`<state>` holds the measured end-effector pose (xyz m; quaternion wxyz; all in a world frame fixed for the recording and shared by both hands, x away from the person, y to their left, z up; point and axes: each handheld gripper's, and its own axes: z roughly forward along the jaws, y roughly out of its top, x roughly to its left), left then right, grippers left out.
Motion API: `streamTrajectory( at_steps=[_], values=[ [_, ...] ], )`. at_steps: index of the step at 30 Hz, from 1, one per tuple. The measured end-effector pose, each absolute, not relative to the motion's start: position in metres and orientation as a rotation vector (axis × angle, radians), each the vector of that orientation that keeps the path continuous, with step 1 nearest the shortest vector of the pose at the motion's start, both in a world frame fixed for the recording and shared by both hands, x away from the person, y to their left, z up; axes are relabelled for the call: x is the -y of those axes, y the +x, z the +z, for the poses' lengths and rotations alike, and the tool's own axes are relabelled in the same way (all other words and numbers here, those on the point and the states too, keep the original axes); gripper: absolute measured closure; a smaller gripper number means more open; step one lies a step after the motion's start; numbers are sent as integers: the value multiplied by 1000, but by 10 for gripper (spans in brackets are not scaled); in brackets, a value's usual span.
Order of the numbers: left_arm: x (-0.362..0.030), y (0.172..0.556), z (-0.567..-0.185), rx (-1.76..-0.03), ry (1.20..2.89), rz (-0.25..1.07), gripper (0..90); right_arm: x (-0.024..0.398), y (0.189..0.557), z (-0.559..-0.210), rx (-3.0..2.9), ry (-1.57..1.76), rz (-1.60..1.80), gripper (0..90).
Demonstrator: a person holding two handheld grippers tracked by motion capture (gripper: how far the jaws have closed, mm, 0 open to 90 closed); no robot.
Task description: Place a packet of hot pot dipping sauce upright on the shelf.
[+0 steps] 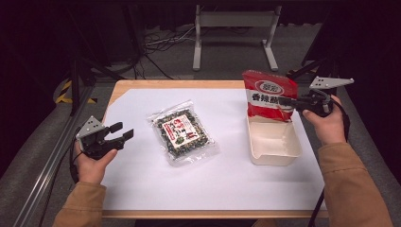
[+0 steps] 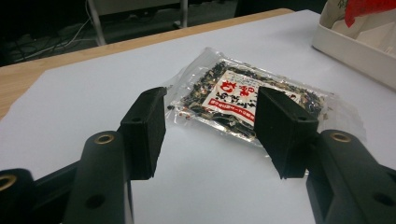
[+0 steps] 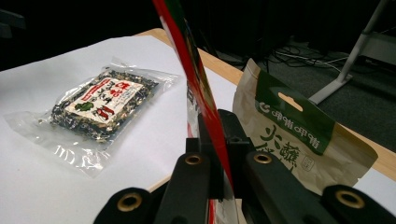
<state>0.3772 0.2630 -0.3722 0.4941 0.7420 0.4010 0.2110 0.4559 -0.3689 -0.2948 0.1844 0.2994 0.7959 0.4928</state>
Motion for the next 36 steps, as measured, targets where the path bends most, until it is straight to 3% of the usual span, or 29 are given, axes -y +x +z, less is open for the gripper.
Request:
streamTrajectory(
  at_steps=[18, 36],
  values=[
    [-263, 378, -374, -976, 1797, 500, 440, 367, 478, -324, -2294, 844, 1300, 893],
    [-263, 379, -375, -977, 1797, 492, 440, 366, 477, -335, -2233, 809, 1270, 877]
  ],
)
